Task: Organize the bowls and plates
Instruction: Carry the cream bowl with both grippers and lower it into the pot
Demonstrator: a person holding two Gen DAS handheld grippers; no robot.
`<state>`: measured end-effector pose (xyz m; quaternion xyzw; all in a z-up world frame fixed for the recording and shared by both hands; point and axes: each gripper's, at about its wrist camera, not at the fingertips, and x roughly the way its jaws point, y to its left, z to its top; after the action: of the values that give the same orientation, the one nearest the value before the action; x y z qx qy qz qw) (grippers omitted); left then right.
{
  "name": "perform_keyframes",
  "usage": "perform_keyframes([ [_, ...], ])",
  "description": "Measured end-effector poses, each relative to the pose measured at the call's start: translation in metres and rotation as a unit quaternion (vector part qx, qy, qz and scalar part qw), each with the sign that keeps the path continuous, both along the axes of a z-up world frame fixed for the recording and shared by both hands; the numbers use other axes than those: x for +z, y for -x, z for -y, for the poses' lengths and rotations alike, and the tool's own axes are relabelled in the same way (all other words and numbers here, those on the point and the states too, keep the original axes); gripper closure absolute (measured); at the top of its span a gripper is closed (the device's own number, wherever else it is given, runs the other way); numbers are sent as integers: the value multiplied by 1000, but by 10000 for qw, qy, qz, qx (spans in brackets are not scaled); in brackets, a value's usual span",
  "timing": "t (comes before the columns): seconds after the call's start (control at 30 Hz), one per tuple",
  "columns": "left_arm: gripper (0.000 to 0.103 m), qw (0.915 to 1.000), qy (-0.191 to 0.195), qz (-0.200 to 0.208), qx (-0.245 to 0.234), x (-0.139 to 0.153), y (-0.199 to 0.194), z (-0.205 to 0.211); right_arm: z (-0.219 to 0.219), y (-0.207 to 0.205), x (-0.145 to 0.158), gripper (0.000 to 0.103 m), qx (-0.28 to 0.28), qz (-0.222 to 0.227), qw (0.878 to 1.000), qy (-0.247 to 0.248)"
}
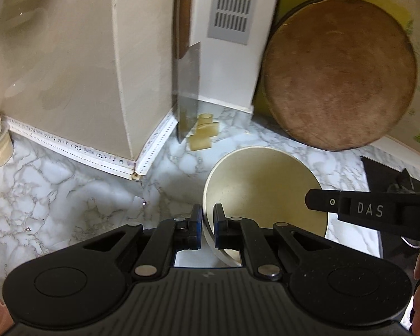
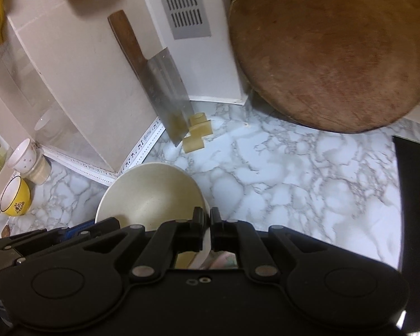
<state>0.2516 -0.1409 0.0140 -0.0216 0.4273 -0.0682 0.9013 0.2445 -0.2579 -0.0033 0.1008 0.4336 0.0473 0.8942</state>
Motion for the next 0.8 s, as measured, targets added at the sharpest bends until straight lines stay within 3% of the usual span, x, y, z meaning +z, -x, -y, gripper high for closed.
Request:
perform_keyframes([
  [0.43,96,9985,-19,-111,-543,14,34,31,25,54,12,97,-424,28,9991,78],
  [0.8,96,9955,-104,-429,-844,-4,47,49,42,79,-5,97,-672,-207,9975,33],
])
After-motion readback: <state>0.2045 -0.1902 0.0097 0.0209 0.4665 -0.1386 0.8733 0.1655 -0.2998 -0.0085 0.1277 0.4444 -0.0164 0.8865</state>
